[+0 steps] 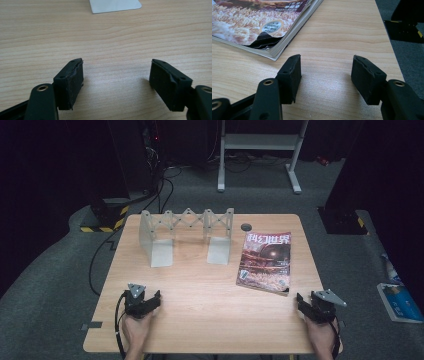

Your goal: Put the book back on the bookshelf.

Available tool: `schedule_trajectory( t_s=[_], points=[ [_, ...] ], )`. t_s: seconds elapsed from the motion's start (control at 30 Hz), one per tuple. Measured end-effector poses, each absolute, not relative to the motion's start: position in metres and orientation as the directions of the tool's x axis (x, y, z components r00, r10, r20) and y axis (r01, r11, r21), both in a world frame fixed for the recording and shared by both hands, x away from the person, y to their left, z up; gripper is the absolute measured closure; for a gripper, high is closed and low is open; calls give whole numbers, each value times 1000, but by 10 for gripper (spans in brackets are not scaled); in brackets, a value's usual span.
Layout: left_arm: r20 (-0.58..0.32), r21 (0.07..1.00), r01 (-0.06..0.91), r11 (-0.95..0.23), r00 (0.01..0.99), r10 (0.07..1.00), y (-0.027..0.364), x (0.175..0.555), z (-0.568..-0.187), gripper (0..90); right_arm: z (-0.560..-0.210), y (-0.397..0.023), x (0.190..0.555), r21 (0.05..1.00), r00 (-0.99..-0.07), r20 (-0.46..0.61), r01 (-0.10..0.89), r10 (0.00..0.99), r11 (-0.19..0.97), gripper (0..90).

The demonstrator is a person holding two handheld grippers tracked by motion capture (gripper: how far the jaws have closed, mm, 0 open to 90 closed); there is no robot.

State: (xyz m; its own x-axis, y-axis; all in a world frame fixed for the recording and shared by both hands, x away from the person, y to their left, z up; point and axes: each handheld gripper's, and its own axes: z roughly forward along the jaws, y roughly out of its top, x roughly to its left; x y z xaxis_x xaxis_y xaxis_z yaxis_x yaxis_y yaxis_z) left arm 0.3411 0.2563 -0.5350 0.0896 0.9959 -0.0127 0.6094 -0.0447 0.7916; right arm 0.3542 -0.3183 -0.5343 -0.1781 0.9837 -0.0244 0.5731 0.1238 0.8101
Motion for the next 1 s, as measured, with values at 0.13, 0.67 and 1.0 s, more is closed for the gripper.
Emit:
schedule_trajectory(
  t_s=[0.13, 0.67, 1.0],
  points=[
    [-19, 792, 609, -46, 100, 995, 257, 341, -535, 260, -534, -319, 354, 806, -182, -22, 579, 983, 126, 418],
    [-8, 787, 606, -116, 197, 980, 254, 341, -535, 249, -532, -317, 352, 797, -200, -20, 589, 980, 136, 452],
    [-23, 796, 598, -97, 189, 982, 256, 340, -535, 283, -532, -318, 352, 801, -203, -6, 586, 979, 126, 453]
  ],
)
